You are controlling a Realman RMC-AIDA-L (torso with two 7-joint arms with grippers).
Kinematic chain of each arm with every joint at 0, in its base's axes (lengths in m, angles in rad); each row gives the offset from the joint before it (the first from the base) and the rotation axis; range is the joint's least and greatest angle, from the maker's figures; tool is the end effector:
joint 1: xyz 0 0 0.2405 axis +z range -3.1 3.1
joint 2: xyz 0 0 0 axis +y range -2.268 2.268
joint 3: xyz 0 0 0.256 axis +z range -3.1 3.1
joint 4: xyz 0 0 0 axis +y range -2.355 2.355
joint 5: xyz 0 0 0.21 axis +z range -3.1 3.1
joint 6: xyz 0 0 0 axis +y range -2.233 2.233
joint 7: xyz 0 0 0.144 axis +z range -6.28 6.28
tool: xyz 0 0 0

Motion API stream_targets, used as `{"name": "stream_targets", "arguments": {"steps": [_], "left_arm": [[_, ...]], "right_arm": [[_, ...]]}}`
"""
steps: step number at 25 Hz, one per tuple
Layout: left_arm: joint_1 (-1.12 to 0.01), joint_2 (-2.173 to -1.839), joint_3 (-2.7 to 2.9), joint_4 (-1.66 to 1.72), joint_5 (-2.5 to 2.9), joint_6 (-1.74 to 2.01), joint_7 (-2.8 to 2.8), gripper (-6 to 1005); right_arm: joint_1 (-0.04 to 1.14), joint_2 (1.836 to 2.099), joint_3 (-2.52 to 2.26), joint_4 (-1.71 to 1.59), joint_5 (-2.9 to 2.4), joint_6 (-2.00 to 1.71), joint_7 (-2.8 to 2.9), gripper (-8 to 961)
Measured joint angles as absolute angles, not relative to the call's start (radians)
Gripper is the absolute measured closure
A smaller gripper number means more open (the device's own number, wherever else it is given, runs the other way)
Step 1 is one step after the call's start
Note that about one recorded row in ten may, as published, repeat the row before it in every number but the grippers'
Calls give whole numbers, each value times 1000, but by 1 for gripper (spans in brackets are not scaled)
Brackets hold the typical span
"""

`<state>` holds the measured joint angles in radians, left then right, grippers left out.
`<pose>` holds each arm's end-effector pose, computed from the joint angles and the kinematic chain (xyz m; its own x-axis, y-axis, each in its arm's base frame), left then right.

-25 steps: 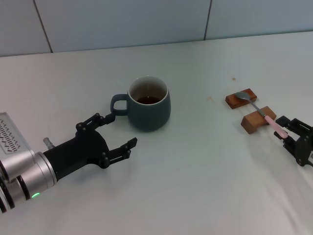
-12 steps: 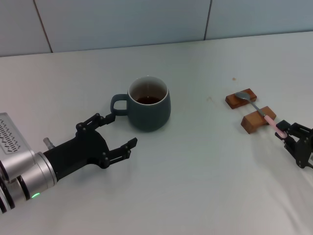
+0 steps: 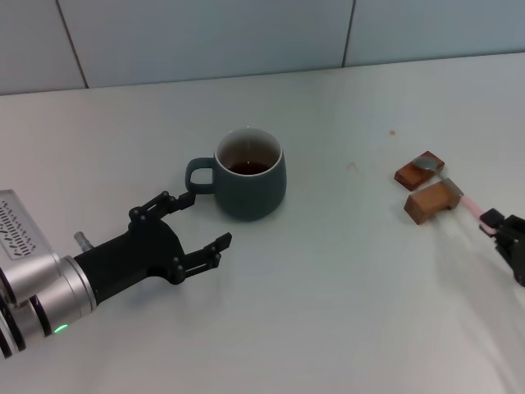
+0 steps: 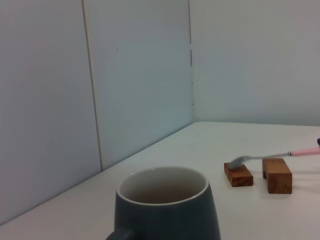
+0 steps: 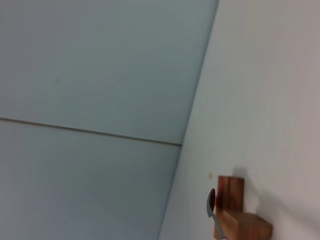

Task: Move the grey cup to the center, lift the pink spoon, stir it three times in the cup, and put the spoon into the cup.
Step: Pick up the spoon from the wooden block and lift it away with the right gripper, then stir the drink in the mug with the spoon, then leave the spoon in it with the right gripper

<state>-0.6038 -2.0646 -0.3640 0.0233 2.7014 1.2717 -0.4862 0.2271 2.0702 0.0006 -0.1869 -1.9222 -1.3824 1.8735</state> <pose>-0.2804 0.3113 -0.0810 0.8525 0.0422 0.5210 0.3147 -0.8372 -0.4472 0.3942 0.2274 -0.0012 -0.4837 -0.3946 -0.7812 -0.8647 0.0777 0.4962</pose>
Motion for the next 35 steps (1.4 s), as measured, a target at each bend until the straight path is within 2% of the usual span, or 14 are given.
{"name": "stream_targets", "arguments": {"steps": [5, 12, 22, 25, 31, 35], "left_arm": [[-611, -2065, -361, 22, 2701, 1272, -486, 152], [-613, -2065, -360, 23, 2701, 1271, -488, 152], [-615, -2065, -364, 25, 2699, 1264, -491, 152], [-615, -2065, -366, 26, 2697, 1264, -493, 152], [-615, -2065, -367, 25, 2697, 1264, -495, 152], [-615, -2065, -367, 25, 2697, 1264, -495, 152]], "right_arm": [[218, 2079, 50, -251, -1922, -1495, 1769, 838], [226, 2079, 107, -408, -1922, -1693, 1696, 838], [327, 2093, -14, -1062, -1920, -2008, 1835, 839], [342, 2094, -195, -1323, -1920, -2004, 1980, 839], [326, 2093, -460, -1595, -1929, -1935, 2126, 839], [342, 2082, -668, -1785, -2028, -1880, 2268, 839]]}}
